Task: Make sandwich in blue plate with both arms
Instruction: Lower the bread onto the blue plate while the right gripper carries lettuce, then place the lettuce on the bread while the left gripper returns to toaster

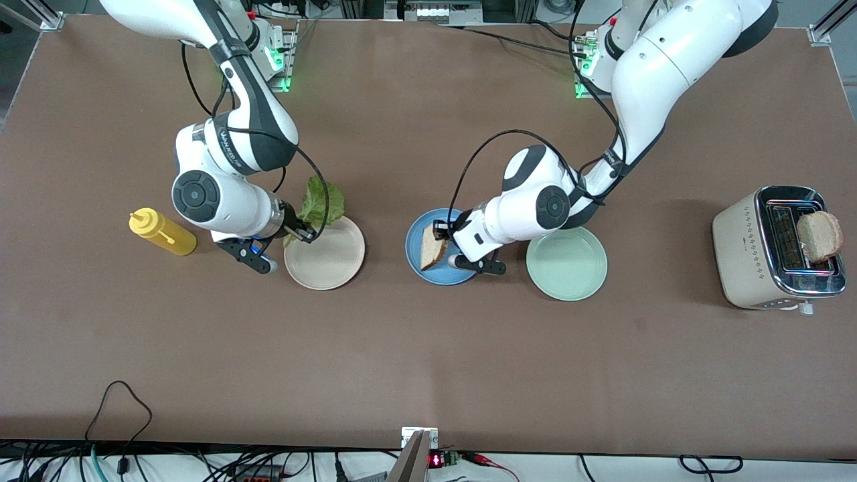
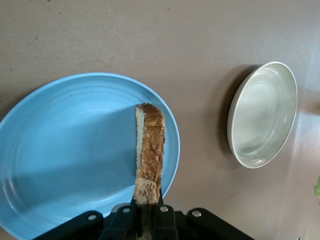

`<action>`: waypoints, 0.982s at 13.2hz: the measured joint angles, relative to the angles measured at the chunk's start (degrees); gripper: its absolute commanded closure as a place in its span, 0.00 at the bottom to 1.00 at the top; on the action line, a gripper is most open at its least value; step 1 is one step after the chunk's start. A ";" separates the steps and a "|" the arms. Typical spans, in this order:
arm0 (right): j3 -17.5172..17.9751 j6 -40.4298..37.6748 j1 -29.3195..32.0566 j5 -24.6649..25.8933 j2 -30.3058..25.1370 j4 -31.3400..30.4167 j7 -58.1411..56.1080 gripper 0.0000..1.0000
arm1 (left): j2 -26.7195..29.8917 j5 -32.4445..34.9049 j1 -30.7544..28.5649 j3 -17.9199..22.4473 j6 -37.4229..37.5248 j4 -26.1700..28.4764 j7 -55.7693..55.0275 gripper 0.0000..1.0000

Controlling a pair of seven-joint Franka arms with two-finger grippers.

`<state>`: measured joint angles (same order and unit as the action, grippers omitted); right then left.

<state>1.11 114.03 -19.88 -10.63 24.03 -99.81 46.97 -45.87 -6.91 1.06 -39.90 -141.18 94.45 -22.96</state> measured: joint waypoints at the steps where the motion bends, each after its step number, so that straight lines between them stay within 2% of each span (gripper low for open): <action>1: 0.01 0.09 -0.06 -0.05 0.20 0.09 0.04 1.00 | 0.00 0.00 -0.25 0.00 0.00 0.09 -0.03 0.09; 2: 0.01 0.19 -0.10 -0.12 0.33 0.14 0.14 1.00 | -0.01 0.00 -0.77 0.02 0.01 0.16 -0.03 0.00; 4: 0.01 0.23 -0.13 -0.13 0.43 0.15 0.30 1.00 | 0.00 0.00 -3.12 0.07 0.90 0.20 0.11 0.00; 6: 0.01 0.40 -0.23 -0.86 0.49 0.15 0.97 1.00 | -0.01 0.00 -6.46 0.07 5.04 0.23 1.76 0.00; 8: 0.07 2.20 -1.30 -4.82 0.64 0.29 4.24 1.00 | -0.01 0.00 -9.02 0.05 8.11 1.02 3.06 0.00; 11: 0.18 6.76 -5.02 -11.90 3.40 2.97 14.64 1.00 | 0.69 0.00 -11.16 -0.14 8.62 2.86 3.67 0.00; 13: 0.24 8.89 -7.51 -13.66 7.19 6.74 21.69 1.00 | 5.06 0.05 -13.52 -0.39 12.21 2.46 4.01 0.00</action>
<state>1.35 122.93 -27.39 -24.29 31.22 -93.07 68.66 -40.81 -6.86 -12.46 -40.30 -128.96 96.91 -18.95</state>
